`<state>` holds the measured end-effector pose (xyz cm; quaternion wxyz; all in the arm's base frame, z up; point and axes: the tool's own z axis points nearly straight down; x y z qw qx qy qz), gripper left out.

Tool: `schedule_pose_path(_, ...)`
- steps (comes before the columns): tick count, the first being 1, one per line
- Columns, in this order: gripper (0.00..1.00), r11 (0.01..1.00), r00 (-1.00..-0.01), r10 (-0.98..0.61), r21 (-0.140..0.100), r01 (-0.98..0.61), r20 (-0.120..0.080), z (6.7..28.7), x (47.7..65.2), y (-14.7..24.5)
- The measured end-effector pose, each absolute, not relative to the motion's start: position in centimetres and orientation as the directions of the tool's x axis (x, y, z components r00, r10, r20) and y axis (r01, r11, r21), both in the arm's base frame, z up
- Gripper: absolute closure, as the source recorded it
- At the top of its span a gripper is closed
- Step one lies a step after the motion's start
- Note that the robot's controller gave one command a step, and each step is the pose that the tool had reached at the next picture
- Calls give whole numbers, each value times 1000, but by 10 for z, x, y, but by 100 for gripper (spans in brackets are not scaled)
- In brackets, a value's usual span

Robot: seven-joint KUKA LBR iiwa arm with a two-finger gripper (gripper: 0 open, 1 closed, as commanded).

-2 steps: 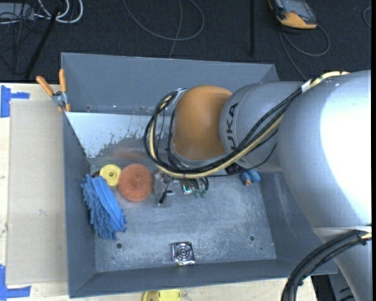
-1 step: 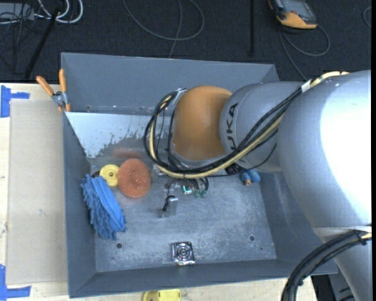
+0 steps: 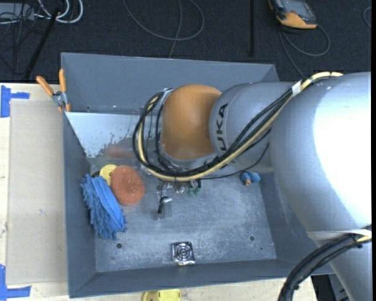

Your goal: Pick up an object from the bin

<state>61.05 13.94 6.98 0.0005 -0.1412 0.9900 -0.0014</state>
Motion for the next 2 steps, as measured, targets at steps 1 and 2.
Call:
schedule_pose_path(1, 0, 918, -918, -396, 2, -396, -2, 72, 608, 163)
schedule_pose_path(2, 0, 987, -987, -163, 0, -163, -2, 72, 611, 184)
